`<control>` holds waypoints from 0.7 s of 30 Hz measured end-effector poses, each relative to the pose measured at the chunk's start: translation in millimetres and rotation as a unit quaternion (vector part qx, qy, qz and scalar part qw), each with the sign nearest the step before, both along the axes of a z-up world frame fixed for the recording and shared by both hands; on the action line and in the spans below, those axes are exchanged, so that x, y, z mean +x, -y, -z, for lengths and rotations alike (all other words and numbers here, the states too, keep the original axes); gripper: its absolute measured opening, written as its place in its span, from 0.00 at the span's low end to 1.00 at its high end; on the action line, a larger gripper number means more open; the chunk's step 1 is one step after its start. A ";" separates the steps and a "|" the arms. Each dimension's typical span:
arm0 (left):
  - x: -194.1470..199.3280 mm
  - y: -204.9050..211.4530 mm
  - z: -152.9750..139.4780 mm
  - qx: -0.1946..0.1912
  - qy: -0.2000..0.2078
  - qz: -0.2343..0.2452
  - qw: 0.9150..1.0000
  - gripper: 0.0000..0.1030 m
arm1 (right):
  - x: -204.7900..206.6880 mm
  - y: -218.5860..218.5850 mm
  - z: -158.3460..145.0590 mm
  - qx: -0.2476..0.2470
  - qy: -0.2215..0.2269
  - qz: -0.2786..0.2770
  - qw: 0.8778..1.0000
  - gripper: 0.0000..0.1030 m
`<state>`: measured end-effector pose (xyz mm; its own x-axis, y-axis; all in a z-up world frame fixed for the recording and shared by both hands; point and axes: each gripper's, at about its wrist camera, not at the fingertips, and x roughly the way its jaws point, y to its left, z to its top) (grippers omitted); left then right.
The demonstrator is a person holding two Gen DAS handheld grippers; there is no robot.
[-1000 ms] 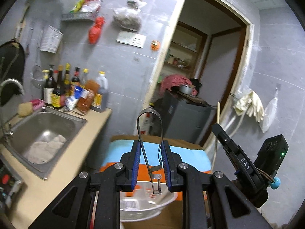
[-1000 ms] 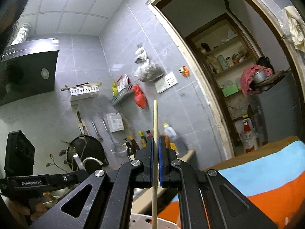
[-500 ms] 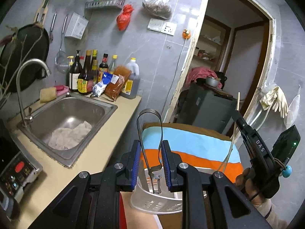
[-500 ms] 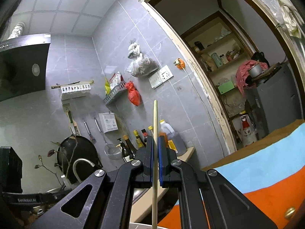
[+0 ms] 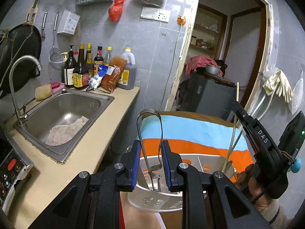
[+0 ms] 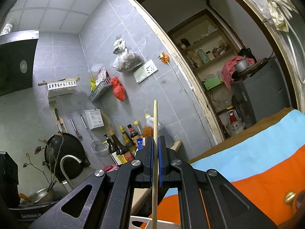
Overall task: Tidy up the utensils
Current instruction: 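Carry the tongs and the chopstick with both tools over the white caddy, then open both tools over the caddy to drop the tongs and chopstick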
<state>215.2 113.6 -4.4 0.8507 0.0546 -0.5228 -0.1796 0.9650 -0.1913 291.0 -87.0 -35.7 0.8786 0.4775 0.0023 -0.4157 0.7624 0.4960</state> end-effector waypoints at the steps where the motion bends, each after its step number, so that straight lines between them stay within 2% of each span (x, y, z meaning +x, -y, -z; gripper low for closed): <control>1: 0.9 0.0 0.5 0.000 -0.002 0.000 1.000 0.20 | 0.1 -0.3 0.1 -0.001 0.000 -0.001 1.000 0.04; 7: 3.2 -2.7 4.9 -0.016 -0.018 0.006 1.000 0.20 | -2.5 -1.4 5.4 -0.010 -0.007 -0.011 1.000 0.04; 16: -1.9 -7.4 5.1 -0.045 -0.019 0.006 0.999 0.23 | -7.1 0.7 9.8 -0.026 -0.024 -0.025 0.999 0.06; 19: -5.1 -8.6 1.1 -0.054 -0.004 0.007 0.999 0.37 | -11.6 3.0 7.8 -0.033 -0.022 -0.029 0.999 0.09; 20: -6.6 -8.1 -0.5 -0.055 0.002 0.006 0.998 0.44 | -12.8 4.4 6.9 -0.034 -0.023 -0.030 0.999 0.15; 21: -7.9 -7.6 -2.6 -0.057 0.010 0.006 0.998 0.46 | -13.7 5.6 5.6 -0.034 -0.023 -0.031 0.999 0.23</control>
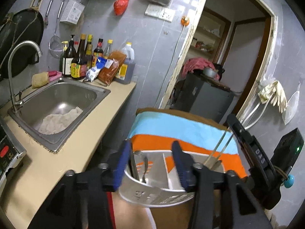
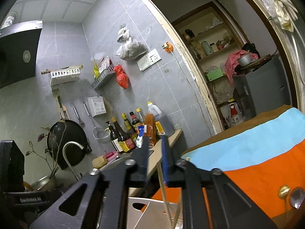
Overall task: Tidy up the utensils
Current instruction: 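Open both tools over the caddy to drop the tongs and chopstick, then move both open tools back down to the remaining utensils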
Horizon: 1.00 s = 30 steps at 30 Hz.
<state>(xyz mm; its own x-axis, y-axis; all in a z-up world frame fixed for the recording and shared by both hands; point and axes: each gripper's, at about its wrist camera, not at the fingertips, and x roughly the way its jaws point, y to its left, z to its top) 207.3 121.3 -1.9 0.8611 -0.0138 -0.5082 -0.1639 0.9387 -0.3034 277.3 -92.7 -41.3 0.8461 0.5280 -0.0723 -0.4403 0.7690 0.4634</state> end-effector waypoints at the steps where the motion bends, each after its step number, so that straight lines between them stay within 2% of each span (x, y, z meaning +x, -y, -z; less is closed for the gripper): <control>1: -0.3 0.3 -1.3 -0.002 0.004 0.001 1.000 0.46 | -1.2 1.7 -0.8 0.001 -0.001 0.000 1.000 0.26; 2: -0.3 1.2 -2.7 -0.003 0.007 0.001 1.000 0.47 | -2.8 4.6 -2.6 0.002 0.000 0.000 1.000 0.29; 4: 1.2 4.4 -5.7 -0.002 0.010 0.000 1.000 0.51 | -6.1 10.2 -7.8 0.001 0.004 0.004 1.000 0.29; 5: 1.6 7.0 -7.5 -0.002 0.015 0.000 1.000 0.55 | -7.7 13.8 -10.9 -0.001 0.006 0.005 1.000 0.32; 7: 1.1 11.9 -11.4 -0.004 0.028 0.002 1.000 0.63 | -10.6 22.0 -18.1 -0.007 0.008 0.010 1.000 0.46; 9: 0.8 20.4 -15.9 -0.005 0.044 0.003 0.999 0.76 | -14.0 33.1 -26.0 -0.014 0.009 0.018 1.000 0.64; 10: 0.9 24.5 -17.7 -0.005 0.051 0.004 0.999 0.78 | -14.9 37.6 -29.2 -0.017 0.009 0.020 1.000 0.69; 12: 2.4 37.6 -22.1 -0.004 0.068 0.008 0.998 0.88 | -18.2 52.9 -36.9 -0.025 0.005 0.030 0.999 0.87; 15: 5.6 57.1 -27.3 -0.002 0.085 0.013 0.996 0.97 | -23.8 73.5 -47.9 -0.033 0.012 0.051 0.998 0.96; 22: 17.2 108.7 -31.9 0.020 0.106 0.022 0.994 0.99 | -38.9 129.0 -64.5 -0.063 0.013 0.091 0.994 0.99; 30: 25.0 163.8 -22.0 0.036 0.105 0.056 0.992 1.00 | -47.8 187.2 -59.2 -0.082 -0.006 0.129 0.988 0.99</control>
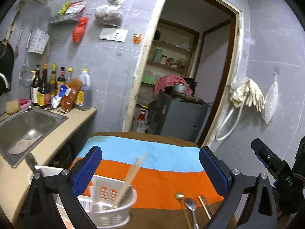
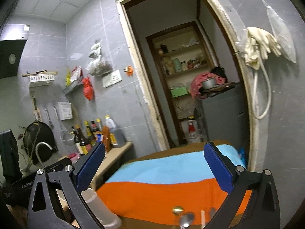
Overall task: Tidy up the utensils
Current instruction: 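Move both open tools back down to the remaining utensils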
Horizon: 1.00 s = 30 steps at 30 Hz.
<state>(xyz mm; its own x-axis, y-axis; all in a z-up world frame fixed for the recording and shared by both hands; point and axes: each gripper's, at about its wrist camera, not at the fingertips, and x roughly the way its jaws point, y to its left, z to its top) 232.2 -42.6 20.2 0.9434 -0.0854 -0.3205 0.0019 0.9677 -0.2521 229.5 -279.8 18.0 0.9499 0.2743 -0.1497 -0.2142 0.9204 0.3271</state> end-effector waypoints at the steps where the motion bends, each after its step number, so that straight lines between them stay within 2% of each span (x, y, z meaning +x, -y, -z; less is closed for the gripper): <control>1: 0.3 5.5 1.4 0.003 -0.001 0.003 1.000 1.00 | -1.0 5.3 2.0 -0.001 -0.002 0.004 1.000 0.99; 5: 4.5 30.0 7.3 0.027 -0.005 0.007 1.000 1.00 | -2.4 28.6 13.1 -0.004 -0.015 0.025 1.000 0.99; 11: 13.8 55.3 22.3 0.043 -0.019 0.023 0.999 0.99 | -4.5 55.8 33.3 -0.019 -0.043 0.046 0.998 0.99; 18: 29.0 76.6 44.5 0.051 -0.066 0.067 0.994 0.99 | 4.0 82.2 66.9 -0.050 -0.118 0.058 0.990 0.99; 25: 46.3 89.4 69.2 0.049 -0.110 0.080 0.990 0.99 | 25.1 95.5 106.0 -0.055 -0.203 0.045 0.977 0.99; 30: 60.6 92.2 90.5 0.039 -0.144 0.082 0.985 0.99 | 34.2 92.3 131.5 -0.059 -0.240 0.022 0.969 0.95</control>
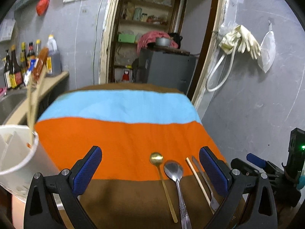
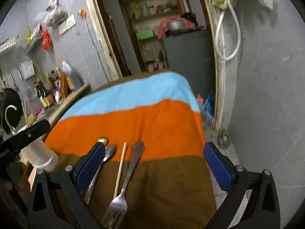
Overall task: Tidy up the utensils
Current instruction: 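Move both open tools back down to the remaining utensils, then grasp the gold spoon with the left tool while the right tool grasps the fork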
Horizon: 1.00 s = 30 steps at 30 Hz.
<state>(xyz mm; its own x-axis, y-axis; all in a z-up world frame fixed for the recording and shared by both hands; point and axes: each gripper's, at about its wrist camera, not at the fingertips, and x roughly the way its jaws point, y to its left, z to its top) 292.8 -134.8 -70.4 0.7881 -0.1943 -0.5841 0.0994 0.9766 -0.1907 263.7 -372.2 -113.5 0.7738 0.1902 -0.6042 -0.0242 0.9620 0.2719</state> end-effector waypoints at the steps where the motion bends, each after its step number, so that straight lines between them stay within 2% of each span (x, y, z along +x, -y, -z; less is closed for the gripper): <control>1: 2.5 0.3 4.3 -0.003 -0.007 0.000 1.000 0.97 | 1.9 -1.1 4.9 0.003 -0.007 -0.005 1.000 0.92; 3: 9.2 0.7 14.8 -0.006 -0.027 0.002 1.000 0.93 | 7.1 -3.4 15.5 0.011 -0.024 -0.017 1.000 0.73; 4: 11.7 1.6 19.5 -0.005 -0.037 0.002 0.999 0.92 | 9.4 -4.2 20.7 0.010 -0.031 -0.021 0.999 0.69; 6: 17.3 2.1 30.6 -0.009 -0.058 0.005 0.998 0.83 | 16.3 -8.8 33.2 0.011 -0.057 -0.037 0.998 0.50; 9: 27.7 1.8 46.5 -0.020 -0.094 0.012 0.995 0.73 | 19.7 -13.2 47.5 0.021 -0.073 -0.053 0.996 0.35; 11: 32.2 0.6 54.1 -0.024 -0.106 0.015 0.994 0.66 | 20.3 -18.4 53.4 0.023 -0.078 -0.066 0.995 0.33; 14: 39.4 0.3 62.5 -0.026 -0.116 0.018 0.993 0.62 | 21.1 -26.6 58.9 0.020 -0.082 -0.083 0.993 0.31; 18: 48.3 3.3 70.7 -0.026 -0.127 0.025 0.991 0.55 | 25.1 -32.1 61.9 0.015 -0.090 -0.095 0.991 0.18; 24: 60.8 8.6 76.8 -0.030 -0.134 0.031 0.990 0.46 | 38.2 -33.6 60.5 0.023 -0.104 -0.104 0.989 0.16; 27: 67.2 10.1 79.3 -0.032 -0.139 0.033 0.989 0.41 | 47.7 -31.9 65.4 0.046 -0.127 -0.116 0.984 0.17; 30: 73.4 11.8 81.3 -0.033 -0.141 0.042 0.989 0.37 | 47.6 -39.5 70.0 0.028 -0.128 -0.127 0.983 0.16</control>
<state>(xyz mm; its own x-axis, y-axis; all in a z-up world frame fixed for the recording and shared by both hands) 366.2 -146.6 -151.7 0.5747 -0.2971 -0.7625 0.1137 0.9517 -0.2852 311.3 -332.6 -183.5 0.5212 0.3960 -0.7560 -0.1857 0.9172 0.3524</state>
